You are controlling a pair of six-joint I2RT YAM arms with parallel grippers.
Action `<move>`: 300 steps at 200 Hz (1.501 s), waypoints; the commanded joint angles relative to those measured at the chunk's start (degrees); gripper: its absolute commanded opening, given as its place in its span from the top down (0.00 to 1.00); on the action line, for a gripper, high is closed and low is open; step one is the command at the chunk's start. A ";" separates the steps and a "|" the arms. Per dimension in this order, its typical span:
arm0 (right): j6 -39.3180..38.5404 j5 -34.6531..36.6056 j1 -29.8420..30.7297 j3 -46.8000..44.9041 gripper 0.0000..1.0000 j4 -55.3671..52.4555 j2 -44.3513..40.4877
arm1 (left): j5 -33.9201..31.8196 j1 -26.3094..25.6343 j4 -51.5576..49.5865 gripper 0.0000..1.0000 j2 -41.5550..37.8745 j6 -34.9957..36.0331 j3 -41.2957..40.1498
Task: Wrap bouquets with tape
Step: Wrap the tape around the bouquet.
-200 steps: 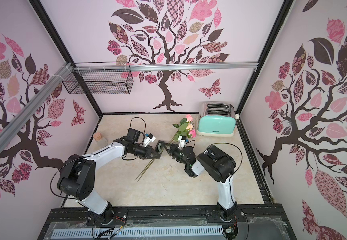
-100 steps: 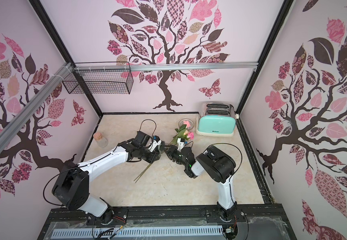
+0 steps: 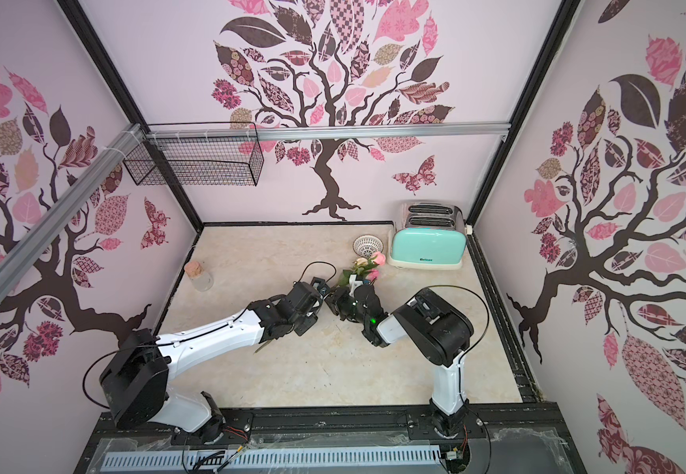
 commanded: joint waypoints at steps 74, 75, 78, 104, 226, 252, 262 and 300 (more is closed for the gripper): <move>-0.39 -0.56 0.03 -1.02 1.00 14.94 3.41 | 23.27 12.74 -3.38 0.59 -8.63 -16.38 3.48; -0.48 -0.56 0.03 -1.04 1.00 15.08 3.42 | 23.89 13.09 -3.47 0.59 -8.66 -16.70 3.51; -0.73 -0.59 0.03 -1.19 1.00 15.93 3.58 | 25.91 14.22 -3.72 0.58 -8.86 -17.86 3.69; -4.37 -0.14 0.03 -1.99 1.00 20.62 3.96 | 48.96 25.59 -4.75 0.52 -6.63 -28.87 4.68; -7.04 2.41 0.08 -2.74 1.00 27.77 6.03 | 74.53 29.00 3.12 0.52 6.05 -35.12 2.13; -6.70 2.46 0.03 -2.21 1.00 28.33 6.33 | 72.98 26.69 0.05 0.54 8.61 -32.44 3.25; -6.56 2.60 0.03 -2.19 1.00 28.26 6.35 | 72.95 26.48 -0.34 0.61 9.26 -32.16 3.39; -6.63 2.77 0.03 -2.89 1.00 27.44 5.95 | 69.14 26.08 -4.64 1.00 9.02 -28.47 5.81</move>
